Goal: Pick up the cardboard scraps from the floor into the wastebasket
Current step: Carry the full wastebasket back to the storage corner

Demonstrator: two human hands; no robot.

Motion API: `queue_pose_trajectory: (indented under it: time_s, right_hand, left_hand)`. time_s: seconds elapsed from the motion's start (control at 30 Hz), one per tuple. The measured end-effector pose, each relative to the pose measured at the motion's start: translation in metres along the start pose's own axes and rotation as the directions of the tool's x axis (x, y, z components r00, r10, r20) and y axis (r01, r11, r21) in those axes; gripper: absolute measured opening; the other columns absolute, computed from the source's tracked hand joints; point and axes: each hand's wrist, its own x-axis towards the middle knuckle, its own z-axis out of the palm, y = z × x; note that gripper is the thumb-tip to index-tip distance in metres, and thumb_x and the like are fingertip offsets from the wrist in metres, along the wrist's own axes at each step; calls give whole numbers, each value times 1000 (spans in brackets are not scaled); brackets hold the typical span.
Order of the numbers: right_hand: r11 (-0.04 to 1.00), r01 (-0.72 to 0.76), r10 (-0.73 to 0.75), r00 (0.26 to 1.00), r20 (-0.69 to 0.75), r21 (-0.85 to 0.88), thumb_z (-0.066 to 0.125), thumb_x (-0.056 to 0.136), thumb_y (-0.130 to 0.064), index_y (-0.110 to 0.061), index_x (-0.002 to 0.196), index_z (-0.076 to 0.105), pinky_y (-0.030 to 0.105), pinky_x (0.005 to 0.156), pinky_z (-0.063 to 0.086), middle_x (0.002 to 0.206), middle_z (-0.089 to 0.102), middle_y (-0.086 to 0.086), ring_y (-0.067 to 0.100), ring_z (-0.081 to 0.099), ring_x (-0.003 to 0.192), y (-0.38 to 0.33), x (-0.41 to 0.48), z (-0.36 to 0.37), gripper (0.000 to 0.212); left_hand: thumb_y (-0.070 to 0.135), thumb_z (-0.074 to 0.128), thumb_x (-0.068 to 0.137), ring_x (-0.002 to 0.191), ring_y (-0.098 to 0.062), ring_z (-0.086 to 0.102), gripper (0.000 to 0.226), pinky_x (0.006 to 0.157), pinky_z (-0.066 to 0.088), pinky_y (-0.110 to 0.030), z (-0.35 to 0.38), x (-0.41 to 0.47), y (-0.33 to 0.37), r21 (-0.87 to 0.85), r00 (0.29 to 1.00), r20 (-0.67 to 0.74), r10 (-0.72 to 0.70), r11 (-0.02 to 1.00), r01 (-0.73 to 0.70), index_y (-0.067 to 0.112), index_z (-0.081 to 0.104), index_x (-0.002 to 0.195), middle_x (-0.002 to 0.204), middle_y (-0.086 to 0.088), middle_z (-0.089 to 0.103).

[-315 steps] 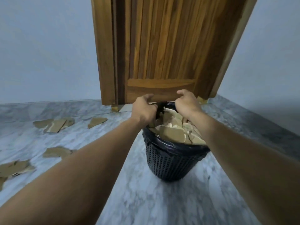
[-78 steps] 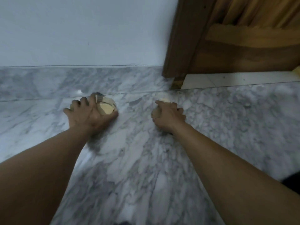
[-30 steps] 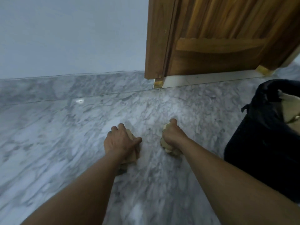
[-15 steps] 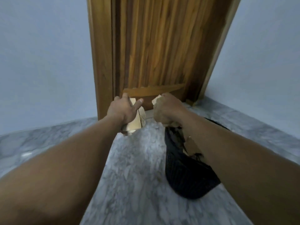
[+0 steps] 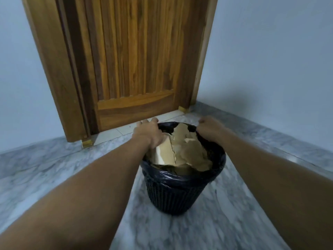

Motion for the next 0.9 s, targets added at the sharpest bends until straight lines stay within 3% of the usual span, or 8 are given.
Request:
queue_pose_trajectory:
  time_s: [0.1, 0.2, 0.3, 0.43, 0.5, 0.63, 0.8, 0.9]
  right_hand:
    - [990, -98, 85, 989, -124, -104, 51, 75, -36, -21, 143, 46, 47, 102, 47, 143, 47, 17, 37, 48, 127, 36, -1, -6, 70]
    - [969, -245, 246, 969, -12, 36, 56, 87, -33, -26, 160, 18, 47, 104, 43, 162, 25, 18, 44, 35, 141, 66, -11, -1, 83]
    - [893, -307, 259, 948, 182, 328, 43, 97, -5, -20, 157, 25, 47, 78, 55, 147, 44, 19, 44, 54, 118, 90, -16, 19, 64]
    - [864, -223, 218, 974, 64, 451, 40, 91, 6, -11, 128, 49, 42, 62, 55, 107, 60, 19, 34, 60, 87, 97, -8, 28, 42]
    - [845, -207, 206, 977, 56, 493, 40, 92, 8, -14, 122, 50, 47, 69, 60, 99, 59, 13, 32, 61, 85, 93, -1, 19, 39]
    - [813, -192, 208, 978, 35, 550, 44, 90, 5, -20, 131, 50, 55, 78, 61, 112, 63, 14, 35, 63, 97, 76, 20, -34, 48]
    - [782, -232, 312, 949, -40, 578, 44, 93, -3, -16, 136, 48, 35, 69, 57, 113, 62, 11, 28, 63, 97, 59, 26, -151, 45]
    - [759, -234, 364, 926, -99, 608, 43, 96, -3, -18, 127, 50, 26, 65, 48, 100, 59, 1, 15, 59, 88, 36, 8, -251, 34]
  left_hand:
    - [29, 54, 95, 128, -41, 44, 53, 101, 43, -48, 6, -12, -17, -63, 956, -259, -136, 990, 124, 13, 44, 144, 141, -19, 49]
    - [24, 55, 94, 120, -42, 55, 50, 95, 51, -48, 19, -16, -40, -387, 949, 30, -314, 872, 300, 15, 47, 143, 137, -19, 56]
    - [17, 53, 100, 87, -36, 66, 32, 57, 59, -45, 36, -22, -49, -690, 945, 230, -235, 645, 328, 25, 50, 131, 118, -17, 65]
    - [-1, 47, 99, 80, -30, 62, 44, 42, 51, -29, 37, -7, -46, -802, 957, 183, -223, 529, 277, 24, 47, 136, 107, -14, 64]
    - [-5, 46, 98, 80, -29, 61, 52, 46, 51, -31, 23, 5, -35, -815, 960, 191, -203, 512, 270, 26, 46, 140, 102, -10, 62]
    - [-15, 42, 95, 85, -32, 60, 49, 63, 51, -37, -21, 41, 1, -790, 954, 233, -187, 535, 298, 17, 50, 132, 105, -15, 62]
    - [-14, 42, 97, 93, -23, 55, 47, 87, 43, -36, -101, 63, 101, -795, 953, 278, -123, 527, 300, 17, 53, 131, 115, 0, 57]
    - [-13, 43, 95, 106, -26, 51, 60, 83, 48, -36, -164, 71, 179, -796, 950, 304, -71, 528, 295, 18, 44, 146, 129, 0, 51]
